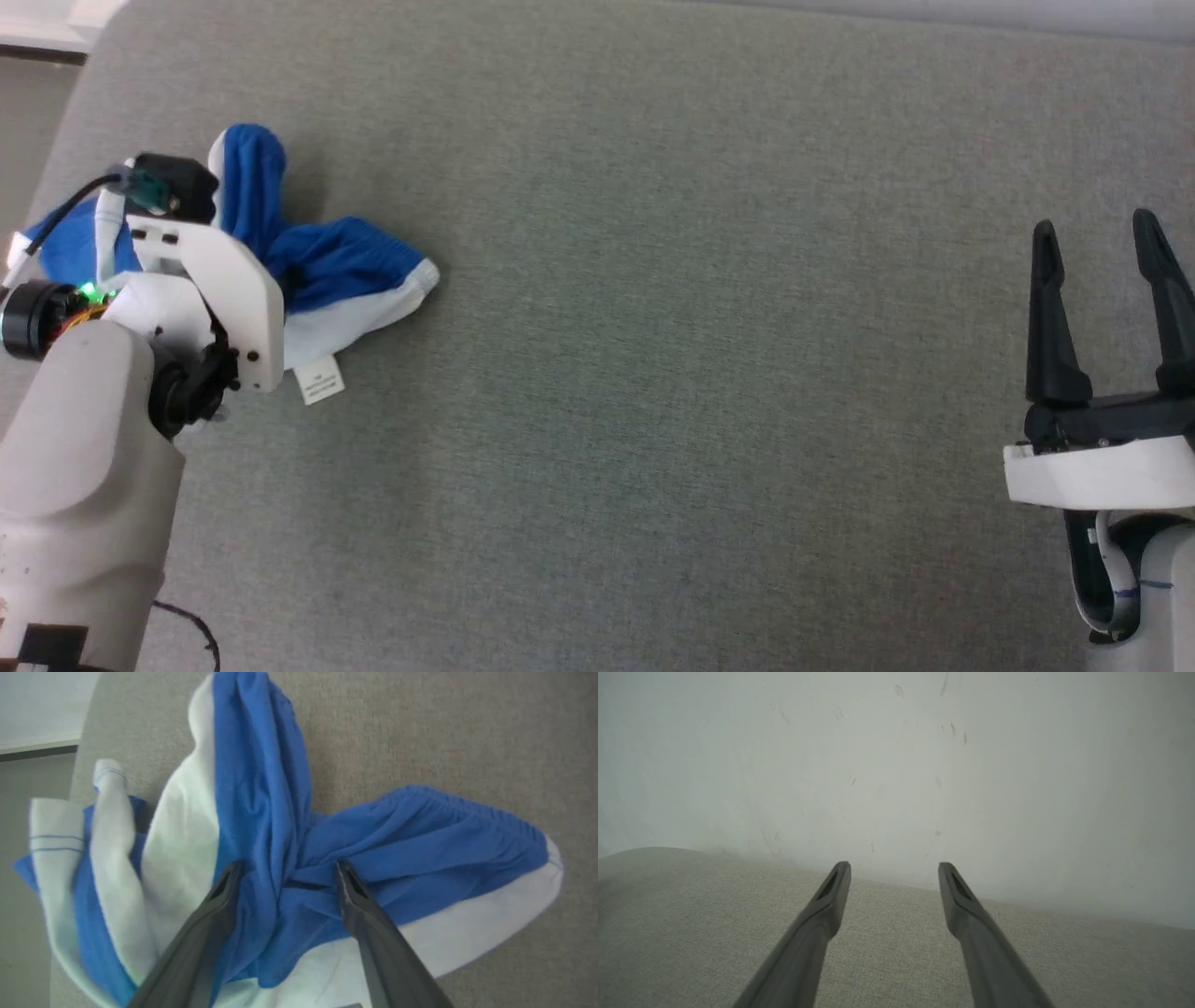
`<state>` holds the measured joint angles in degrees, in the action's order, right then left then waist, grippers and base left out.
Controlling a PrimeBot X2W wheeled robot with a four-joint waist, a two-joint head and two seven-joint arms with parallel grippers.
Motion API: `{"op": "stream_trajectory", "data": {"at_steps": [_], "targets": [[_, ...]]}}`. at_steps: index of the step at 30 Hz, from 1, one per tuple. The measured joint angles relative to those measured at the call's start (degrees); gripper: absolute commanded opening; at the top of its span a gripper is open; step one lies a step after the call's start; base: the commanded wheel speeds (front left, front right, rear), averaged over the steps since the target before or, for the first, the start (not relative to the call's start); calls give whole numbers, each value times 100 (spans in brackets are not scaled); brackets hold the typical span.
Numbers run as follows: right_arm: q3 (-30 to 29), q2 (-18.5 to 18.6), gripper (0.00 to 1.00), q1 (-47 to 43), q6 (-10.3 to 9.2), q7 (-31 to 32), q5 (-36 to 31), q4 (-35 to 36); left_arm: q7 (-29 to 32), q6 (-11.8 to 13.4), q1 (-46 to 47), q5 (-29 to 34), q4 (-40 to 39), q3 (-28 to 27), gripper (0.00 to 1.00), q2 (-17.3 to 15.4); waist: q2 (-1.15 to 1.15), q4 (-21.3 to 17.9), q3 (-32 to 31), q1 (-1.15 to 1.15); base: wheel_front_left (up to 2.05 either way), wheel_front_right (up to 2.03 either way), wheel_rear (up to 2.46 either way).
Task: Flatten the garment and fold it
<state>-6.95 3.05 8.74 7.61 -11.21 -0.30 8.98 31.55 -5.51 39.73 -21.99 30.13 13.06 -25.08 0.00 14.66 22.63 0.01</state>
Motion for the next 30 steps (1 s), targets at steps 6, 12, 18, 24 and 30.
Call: {"op": "stream_trajectory", "data": {"at_steps": [6, 12, 18, 24, 30], "targets": [[-12, 0, 100, 60, 0, -53, 12, 18, 714, -22, 199, -371, 182, 380, 100, -267, 0, -124, 193, 0, 0, 0, 0], [-48, 0, 100, 60, 0, -121, 98, -4, 840, -59, 418, -702, 199, 784, 0, -548, 0, -160, 192, 0, 0, 0, 0], [-152, -2, 100, 30, 0, -204, 243, -20, 597, -101, 859, -869, -224, 1315, 0, -1031, 0, -70, -81, -1, 0, 0, 0], [-216, -2, 100, -70, 0, -270, 454, -44, 510, -148, 1612, -1137, -1066, 2104, 0, -1402, 0, -14, -443, -1, 0, 0, 0], [-214, -10, 100, -95, 0, -347, 667, -58, 573, -159, 2238, -1489, -1712, 3020, 0, -1451, 0, -240, -673, -1, 0, 0, 0]]}}
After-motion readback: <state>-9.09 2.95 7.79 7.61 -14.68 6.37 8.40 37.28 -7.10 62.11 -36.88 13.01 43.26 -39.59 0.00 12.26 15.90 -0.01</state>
